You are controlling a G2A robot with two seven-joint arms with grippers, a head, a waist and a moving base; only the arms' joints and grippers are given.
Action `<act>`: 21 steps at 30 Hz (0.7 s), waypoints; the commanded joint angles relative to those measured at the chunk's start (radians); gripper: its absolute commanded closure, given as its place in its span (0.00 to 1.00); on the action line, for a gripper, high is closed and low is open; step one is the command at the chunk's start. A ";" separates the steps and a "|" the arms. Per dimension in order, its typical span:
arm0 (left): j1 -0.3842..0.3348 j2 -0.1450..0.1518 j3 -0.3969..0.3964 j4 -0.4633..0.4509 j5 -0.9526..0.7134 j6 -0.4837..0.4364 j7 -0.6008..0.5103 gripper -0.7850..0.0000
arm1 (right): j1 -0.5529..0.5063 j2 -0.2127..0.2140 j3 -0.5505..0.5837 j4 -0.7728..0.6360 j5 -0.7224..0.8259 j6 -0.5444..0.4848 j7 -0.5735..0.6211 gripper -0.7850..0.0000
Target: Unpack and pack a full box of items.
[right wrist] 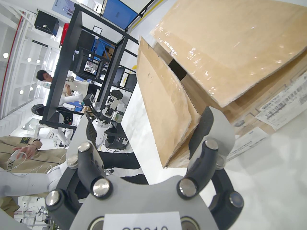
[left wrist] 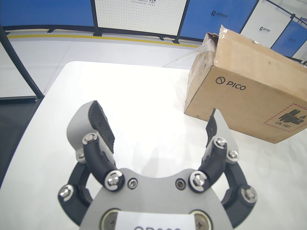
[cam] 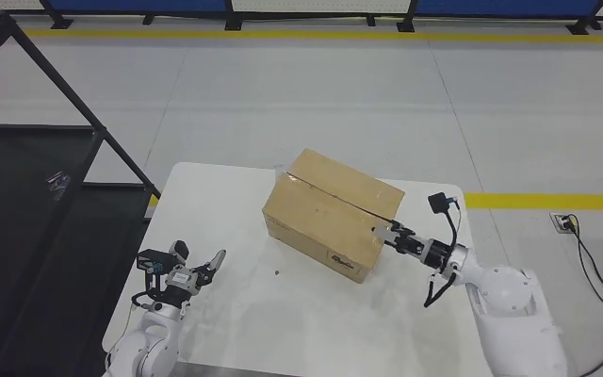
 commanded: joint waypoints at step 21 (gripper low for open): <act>0.000 0.000 0.000 0.000 0.000 0.000 0.000 0.00 | -0.003 0.024 -0.103 0.004 -0.054 -0.039 -0.079 1.00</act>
